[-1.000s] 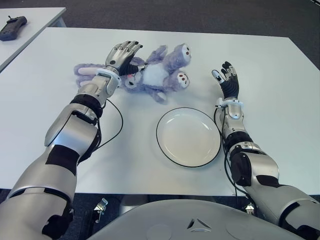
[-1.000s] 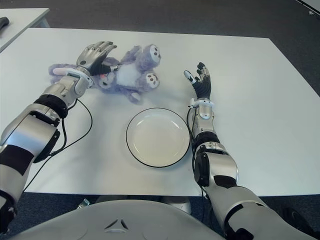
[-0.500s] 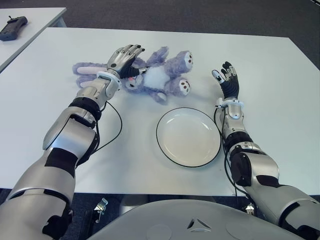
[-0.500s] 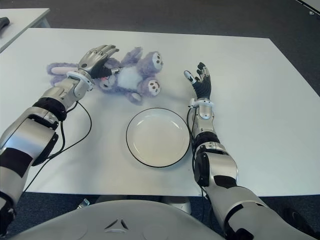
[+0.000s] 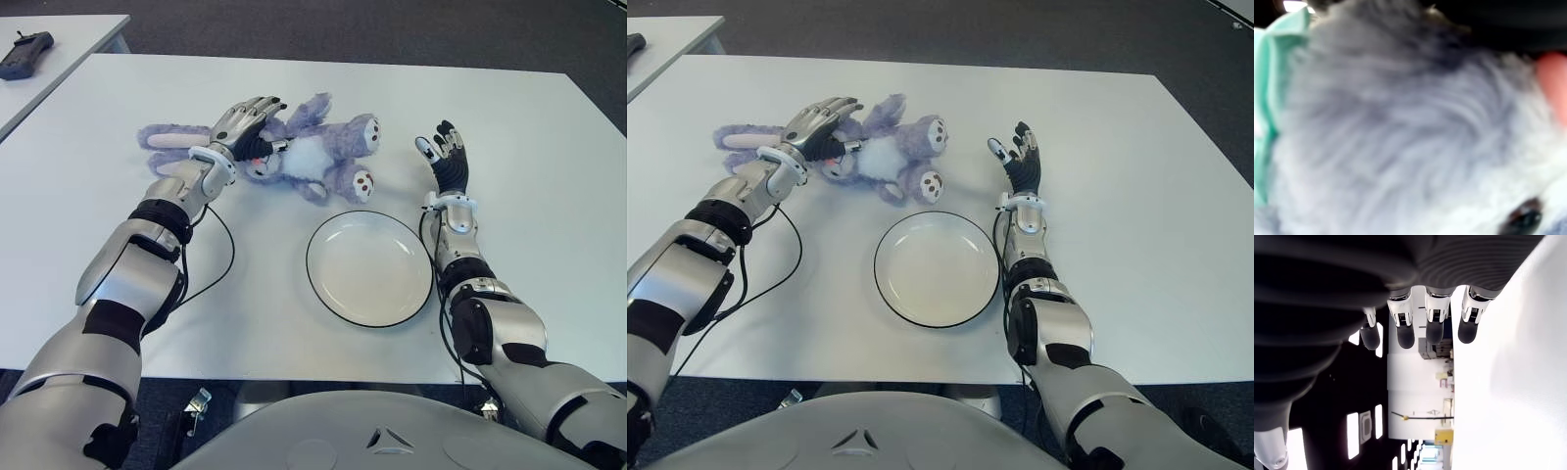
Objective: Put the doll into the plate.
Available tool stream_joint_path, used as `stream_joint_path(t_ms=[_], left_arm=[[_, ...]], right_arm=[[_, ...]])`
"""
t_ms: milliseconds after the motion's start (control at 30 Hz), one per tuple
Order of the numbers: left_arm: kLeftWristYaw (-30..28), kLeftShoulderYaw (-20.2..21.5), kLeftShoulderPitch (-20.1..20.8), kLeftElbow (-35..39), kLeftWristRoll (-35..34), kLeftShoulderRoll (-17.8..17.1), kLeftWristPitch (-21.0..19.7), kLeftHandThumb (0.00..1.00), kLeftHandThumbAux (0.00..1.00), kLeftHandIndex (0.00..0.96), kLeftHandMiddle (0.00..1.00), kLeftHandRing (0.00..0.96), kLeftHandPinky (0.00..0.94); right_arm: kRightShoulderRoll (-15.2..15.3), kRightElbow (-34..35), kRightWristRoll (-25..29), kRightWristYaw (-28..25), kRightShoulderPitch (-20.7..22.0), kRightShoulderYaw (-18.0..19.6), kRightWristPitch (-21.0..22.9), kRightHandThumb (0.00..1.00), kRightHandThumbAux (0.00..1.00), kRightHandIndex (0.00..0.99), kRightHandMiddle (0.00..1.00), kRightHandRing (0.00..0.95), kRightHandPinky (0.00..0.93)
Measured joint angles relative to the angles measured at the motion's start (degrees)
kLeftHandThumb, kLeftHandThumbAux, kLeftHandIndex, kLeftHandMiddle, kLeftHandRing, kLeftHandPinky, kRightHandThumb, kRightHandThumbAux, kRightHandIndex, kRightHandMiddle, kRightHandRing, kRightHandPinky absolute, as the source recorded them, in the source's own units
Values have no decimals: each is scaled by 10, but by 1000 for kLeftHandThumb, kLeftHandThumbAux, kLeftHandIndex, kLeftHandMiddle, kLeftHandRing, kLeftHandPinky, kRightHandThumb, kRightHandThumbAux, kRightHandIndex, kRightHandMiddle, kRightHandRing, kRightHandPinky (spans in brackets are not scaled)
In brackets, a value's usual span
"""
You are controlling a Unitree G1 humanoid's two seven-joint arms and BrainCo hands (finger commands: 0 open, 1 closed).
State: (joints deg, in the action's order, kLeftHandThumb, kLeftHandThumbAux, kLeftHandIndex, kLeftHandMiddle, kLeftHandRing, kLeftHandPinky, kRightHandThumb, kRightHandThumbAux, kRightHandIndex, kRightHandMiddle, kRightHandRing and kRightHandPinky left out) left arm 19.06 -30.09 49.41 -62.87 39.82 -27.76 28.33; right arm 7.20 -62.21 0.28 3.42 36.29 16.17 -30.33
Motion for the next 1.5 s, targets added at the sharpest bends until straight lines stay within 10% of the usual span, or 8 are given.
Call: stream_joint_path(t_ms=[1500], left_arm=[[-173, 32, -131, 223, -98, -92, 19, 228, 227, 0, 0, 0, 0]], right_arm=[[0, 0, 0, 1, 0, 0, 0, 0, 611, 76, 91, 52, 20]])
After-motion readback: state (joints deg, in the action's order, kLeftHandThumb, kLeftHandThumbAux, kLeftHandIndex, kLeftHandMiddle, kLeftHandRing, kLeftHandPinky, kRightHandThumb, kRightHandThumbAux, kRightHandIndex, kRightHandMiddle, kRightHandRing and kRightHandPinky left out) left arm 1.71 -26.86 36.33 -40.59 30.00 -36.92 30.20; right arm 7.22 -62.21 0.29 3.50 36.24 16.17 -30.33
